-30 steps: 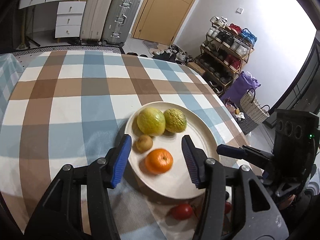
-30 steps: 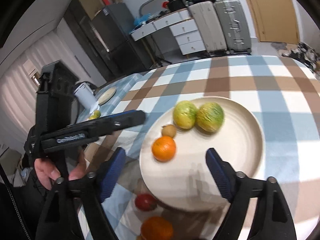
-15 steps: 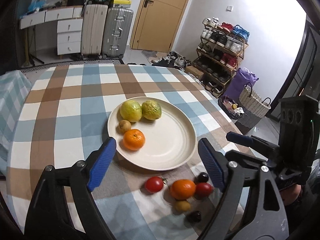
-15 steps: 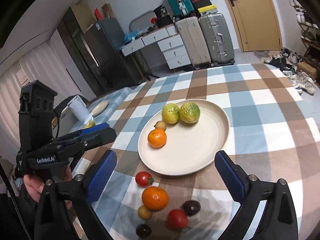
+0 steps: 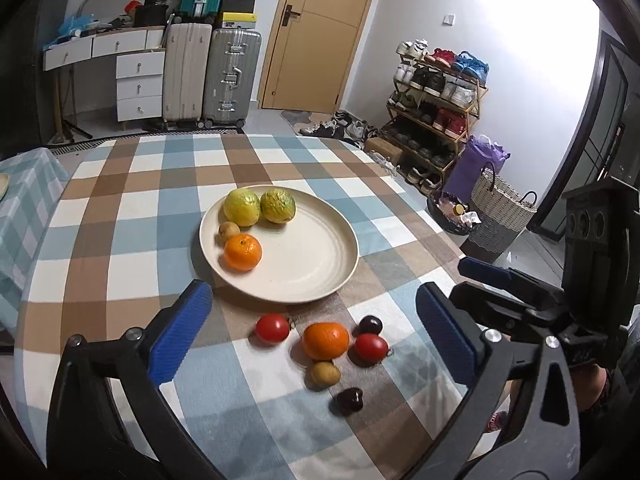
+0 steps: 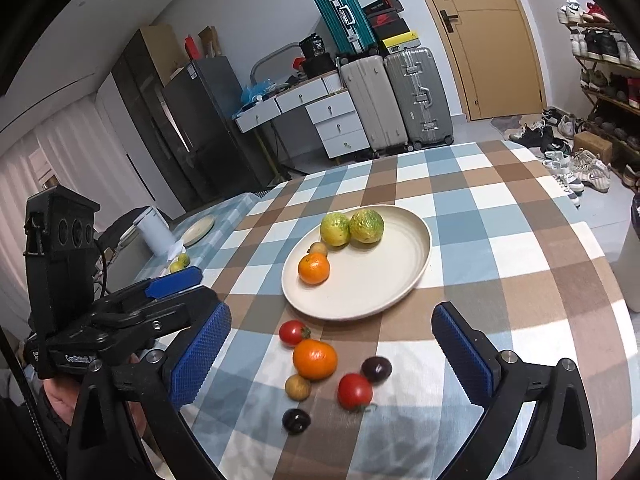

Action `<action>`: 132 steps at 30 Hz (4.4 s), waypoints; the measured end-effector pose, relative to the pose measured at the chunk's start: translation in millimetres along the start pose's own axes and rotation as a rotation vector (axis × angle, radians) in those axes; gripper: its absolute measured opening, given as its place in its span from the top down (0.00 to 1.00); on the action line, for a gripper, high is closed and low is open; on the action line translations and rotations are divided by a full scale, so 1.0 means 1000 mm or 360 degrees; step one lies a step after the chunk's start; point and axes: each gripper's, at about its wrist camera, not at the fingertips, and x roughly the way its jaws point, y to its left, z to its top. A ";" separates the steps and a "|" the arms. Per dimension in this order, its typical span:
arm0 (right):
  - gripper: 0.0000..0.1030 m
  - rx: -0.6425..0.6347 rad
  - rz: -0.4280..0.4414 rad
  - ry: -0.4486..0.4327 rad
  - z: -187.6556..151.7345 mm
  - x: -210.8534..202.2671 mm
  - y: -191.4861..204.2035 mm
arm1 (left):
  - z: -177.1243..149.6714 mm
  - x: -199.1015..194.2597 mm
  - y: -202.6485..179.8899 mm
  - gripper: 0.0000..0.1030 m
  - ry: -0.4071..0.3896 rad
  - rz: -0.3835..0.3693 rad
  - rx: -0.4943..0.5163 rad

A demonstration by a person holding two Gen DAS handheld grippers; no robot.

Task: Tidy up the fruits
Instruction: 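Move the left gripper back toward the dark plum near the tomatoes, then close the left gripper on the dark plum and lift it, then carry the plum onto the cream plate and open the left gripper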

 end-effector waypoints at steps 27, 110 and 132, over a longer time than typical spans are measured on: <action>0.00 0.0055 -0.0199 -0.0027 -0.052 -0.032 -0.020 | -0.076 0.057 -0.014 0.01 0.0380 0.0029 -0.0002; 0.78 0.0354 -0.0052 0.0288 -0.044 0.068 -0.048 | -0.080 0.045 0.065 0.80 0.0335 -0.0271 -0.0331; 0.78 0.0279 0.0136 0.0097 -0.002 0.061 -0.052 | 0.015 0.078 0.072 0.80 0.0208 -0.0156 -0.0151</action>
